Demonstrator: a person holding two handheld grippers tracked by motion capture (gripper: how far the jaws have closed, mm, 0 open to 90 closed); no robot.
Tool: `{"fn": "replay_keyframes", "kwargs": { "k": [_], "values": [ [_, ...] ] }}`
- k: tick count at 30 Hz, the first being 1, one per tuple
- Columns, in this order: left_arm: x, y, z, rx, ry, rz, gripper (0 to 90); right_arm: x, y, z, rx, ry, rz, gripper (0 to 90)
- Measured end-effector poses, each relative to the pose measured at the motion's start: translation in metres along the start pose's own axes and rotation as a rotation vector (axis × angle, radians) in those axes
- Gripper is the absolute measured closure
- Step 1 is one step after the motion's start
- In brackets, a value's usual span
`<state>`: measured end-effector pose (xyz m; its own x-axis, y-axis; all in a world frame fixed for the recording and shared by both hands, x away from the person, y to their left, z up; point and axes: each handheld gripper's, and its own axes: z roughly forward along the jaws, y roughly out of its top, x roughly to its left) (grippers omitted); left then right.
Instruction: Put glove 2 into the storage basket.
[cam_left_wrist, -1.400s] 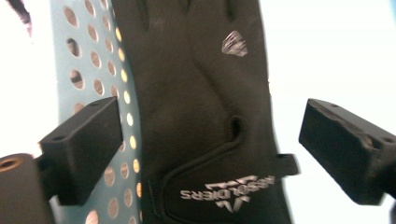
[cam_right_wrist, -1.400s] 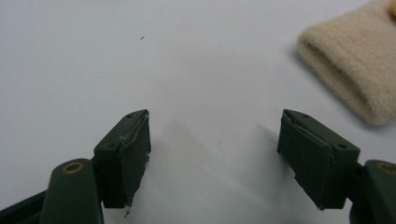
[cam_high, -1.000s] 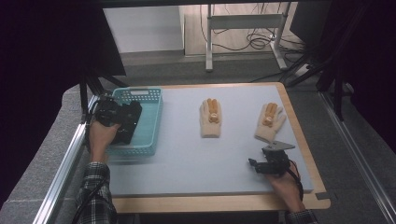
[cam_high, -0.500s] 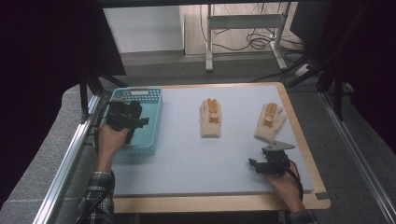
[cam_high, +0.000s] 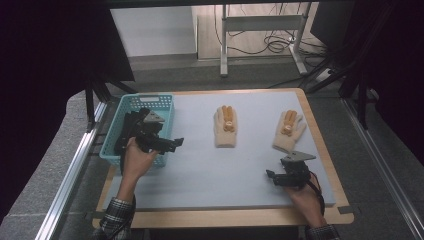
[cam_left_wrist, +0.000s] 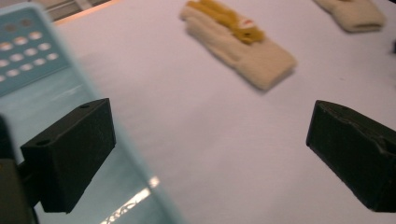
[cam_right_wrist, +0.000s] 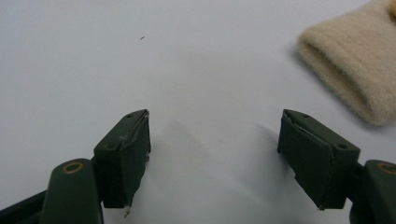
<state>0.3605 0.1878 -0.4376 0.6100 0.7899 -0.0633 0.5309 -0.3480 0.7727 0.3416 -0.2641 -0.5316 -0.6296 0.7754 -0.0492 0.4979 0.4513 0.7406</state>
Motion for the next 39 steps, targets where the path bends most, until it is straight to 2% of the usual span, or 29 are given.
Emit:
{"fn": "replay_keyframes", "kwargs": {
  "k": [7,12,17,23,31,32,34,36,39],
  "values": [
    [-0.04,-0.011,0.012,-0.008,-0.048,0.072,1.2,0.0,0.0,0.0,0.002,-0.001,0.0,25.0],
    [-0.061,-0.029,0.027,0.009,-0.073,0.099,1.2,0.0,0.0,0.0,-0.001,0.001,0.002,25.0],
    [-0.073,-0.051,0.042,0.035,-0.074,0.096,1.3,0.0,0.0,0.0,0.0,0.002,0.001,25.0],
    [-0.077,-0.075,0.054,0.082,-0.042,0.095,1.3,0.0,0.0,0.0,0.0,0.002,0.002,25.0],
    [-0.069,-0.1,0.057,0.121,0.008,0.07,1.5,0.0,0.0,0.0,0.002,0.003,0.0,25.5],
    [-0.067,-0.103,0.058,0.115,0.004,0.06,1.3,0.0,0.0,0.0,0.001,0.004,0.001,25.5],
    [-0.065,-0.103,0.056,0.107,0.002,0.037,2.5,0.0,0.0,0.0,0.002,0.003,0.0,25.7],
    [-0.065,-0.104,0.057,0.114,0.01,0.045,2.0,0.0,0.0,-0.001,-0.001,0.003,0.0,26.7],
    [-0.063,-0.104,0.057,0.119,-0.001,0.032,1.9,0.0,0.0,-0.001,-0.005,0.008,0.001,29.2]
  ]
}}
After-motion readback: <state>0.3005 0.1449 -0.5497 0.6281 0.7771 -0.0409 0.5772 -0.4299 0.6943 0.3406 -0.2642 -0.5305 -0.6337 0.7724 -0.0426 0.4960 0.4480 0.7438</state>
